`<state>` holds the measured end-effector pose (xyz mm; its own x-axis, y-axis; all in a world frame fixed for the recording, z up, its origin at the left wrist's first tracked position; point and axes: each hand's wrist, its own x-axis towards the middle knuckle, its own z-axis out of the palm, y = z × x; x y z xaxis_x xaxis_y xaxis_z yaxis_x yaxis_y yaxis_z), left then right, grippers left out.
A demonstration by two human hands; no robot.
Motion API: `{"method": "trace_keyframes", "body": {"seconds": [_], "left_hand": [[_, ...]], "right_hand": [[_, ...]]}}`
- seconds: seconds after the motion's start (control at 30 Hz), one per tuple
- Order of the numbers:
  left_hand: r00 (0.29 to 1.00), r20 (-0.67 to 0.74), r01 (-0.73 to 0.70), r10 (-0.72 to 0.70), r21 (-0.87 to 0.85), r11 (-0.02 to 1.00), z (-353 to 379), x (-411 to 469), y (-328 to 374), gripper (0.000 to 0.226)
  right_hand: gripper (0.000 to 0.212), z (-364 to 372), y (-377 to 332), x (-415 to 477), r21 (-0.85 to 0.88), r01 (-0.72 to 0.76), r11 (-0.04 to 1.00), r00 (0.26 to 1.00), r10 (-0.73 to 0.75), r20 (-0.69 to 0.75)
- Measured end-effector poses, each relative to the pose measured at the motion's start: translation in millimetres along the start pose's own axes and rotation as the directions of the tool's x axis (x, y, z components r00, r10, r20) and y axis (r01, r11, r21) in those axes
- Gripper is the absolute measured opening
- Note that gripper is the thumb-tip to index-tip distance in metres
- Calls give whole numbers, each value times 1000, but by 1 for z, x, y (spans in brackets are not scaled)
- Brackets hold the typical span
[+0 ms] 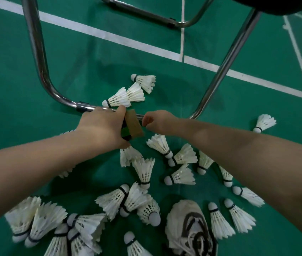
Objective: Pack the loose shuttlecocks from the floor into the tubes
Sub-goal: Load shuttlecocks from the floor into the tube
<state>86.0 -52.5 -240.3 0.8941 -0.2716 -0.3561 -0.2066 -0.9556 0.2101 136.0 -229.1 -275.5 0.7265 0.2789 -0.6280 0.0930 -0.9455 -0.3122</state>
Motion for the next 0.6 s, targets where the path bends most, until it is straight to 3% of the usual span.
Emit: {"method": "trace_keyframes", "body": {"seconds": [0.17,0.33,0.6], "left_hand": [[997,29,-74,73,18,997,-2,-9,-10,57],[987,32,-161,158,104,982,10,-24,-10,63],[981,-40,-185,188,56,981,7,-56,-15,59]], "right_hand": [[29,0,-3,-12,-203,40,978,999,-34,35],[35,17,-7,-26,-290,117,950,989,-84,122],[31,31,-33,-38,-518,129,846,978,-23,206]]}}
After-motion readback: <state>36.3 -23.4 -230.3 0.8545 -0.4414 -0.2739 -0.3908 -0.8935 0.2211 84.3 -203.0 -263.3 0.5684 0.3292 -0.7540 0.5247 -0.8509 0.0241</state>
